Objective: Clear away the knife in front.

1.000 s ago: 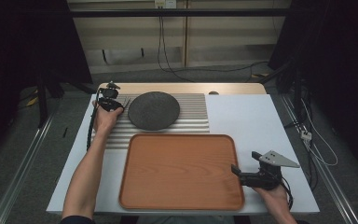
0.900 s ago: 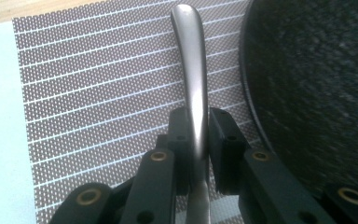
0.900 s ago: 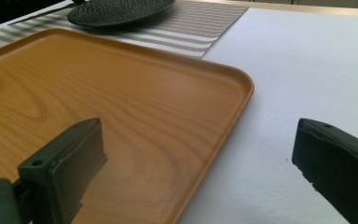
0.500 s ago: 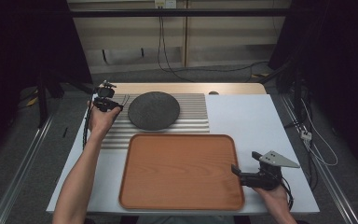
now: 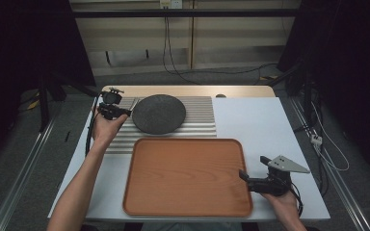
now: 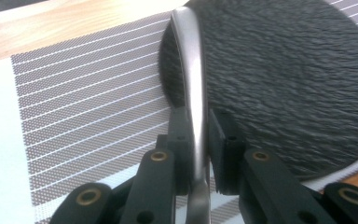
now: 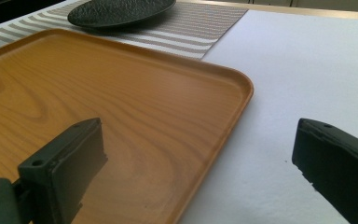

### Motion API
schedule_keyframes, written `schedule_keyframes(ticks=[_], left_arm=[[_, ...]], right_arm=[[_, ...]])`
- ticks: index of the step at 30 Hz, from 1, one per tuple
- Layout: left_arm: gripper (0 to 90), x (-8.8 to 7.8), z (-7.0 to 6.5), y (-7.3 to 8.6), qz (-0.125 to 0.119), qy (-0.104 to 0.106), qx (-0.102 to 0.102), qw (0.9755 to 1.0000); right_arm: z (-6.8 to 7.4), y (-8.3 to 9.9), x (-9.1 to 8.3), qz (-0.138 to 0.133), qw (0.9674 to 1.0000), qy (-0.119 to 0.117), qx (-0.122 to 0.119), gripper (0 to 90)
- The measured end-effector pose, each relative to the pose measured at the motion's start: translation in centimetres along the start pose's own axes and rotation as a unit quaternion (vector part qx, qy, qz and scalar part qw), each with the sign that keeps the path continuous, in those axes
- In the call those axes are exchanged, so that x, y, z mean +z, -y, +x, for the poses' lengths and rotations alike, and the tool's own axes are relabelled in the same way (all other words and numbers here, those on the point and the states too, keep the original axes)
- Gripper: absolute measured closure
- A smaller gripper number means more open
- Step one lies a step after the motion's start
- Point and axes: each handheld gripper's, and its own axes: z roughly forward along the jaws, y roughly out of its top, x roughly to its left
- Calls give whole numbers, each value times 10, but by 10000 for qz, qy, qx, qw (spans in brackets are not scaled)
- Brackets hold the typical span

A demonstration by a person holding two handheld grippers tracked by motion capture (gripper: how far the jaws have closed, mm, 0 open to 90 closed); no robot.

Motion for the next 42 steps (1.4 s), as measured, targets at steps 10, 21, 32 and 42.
schedule_keyframes(ticks=[10, 21, 32, 42], left_arm=[[799, -13, -20, 8, -89, 133, 172, 9997], [799, -22, -41, 19, -165, 256, 327, 9990], [799, -30, -62, 30, -170, 424, 402, 9981], [799, -33, -83, 38, -153, 640, 440, 9969]], right_arm=[[0, 0, 1, 17, 10000, 6, -5, 22], [0, 0, 1, 33, 10000, -4, -17, 22], [1, -1, 2, 27, 10000, 5, -15, 22], [1, -1, 2, 25, 10000, 1, -32, 23]])
